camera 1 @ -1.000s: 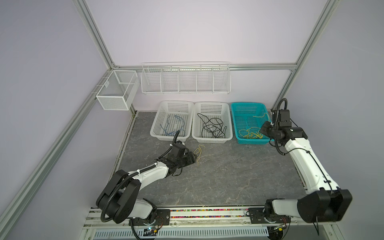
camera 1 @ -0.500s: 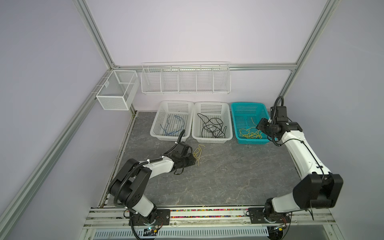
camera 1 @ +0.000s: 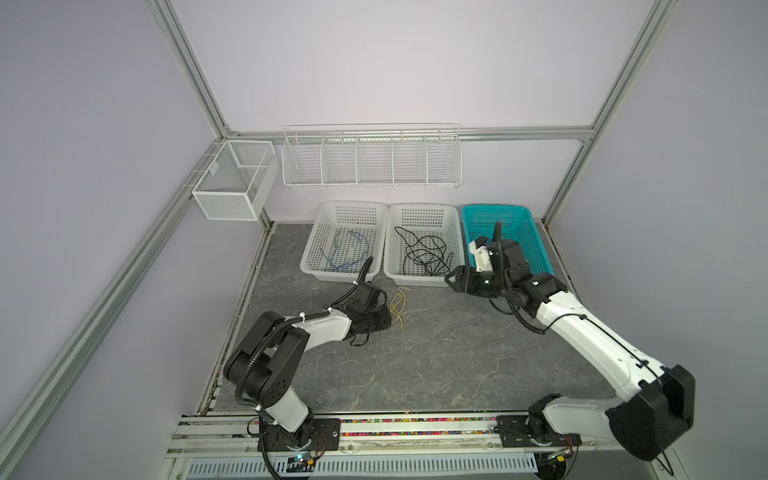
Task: Untangle the cables
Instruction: 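Reach the right gripper to the last yellow cable beside the black-cable basket and grasp it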
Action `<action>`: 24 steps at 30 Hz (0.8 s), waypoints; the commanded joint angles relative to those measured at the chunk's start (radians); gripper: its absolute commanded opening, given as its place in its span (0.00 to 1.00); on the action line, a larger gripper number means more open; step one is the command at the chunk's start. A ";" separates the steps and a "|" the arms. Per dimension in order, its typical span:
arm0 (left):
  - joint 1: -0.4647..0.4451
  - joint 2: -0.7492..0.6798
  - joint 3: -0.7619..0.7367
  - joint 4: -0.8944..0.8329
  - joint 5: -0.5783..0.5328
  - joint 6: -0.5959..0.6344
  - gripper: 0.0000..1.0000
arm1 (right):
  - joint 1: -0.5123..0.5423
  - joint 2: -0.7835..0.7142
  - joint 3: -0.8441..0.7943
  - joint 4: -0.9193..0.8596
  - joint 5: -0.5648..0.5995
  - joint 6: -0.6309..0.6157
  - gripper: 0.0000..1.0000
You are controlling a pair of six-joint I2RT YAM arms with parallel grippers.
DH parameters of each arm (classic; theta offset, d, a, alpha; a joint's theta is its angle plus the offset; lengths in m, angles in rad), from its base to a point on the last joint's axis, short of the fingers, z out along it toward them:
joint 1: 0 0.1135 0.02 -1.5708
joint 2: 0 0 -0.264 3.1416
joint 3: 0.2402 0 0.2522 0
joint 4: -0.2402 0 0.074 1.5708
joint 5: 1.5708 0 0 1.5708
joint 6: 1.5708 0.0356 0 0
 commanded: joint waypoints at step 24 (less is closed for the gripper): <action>0.003 -0.040 -0.047 0.022 0.004 0.016 0.24 | 0.193 0.633 0.148 0.286 0.111 0.116 0.47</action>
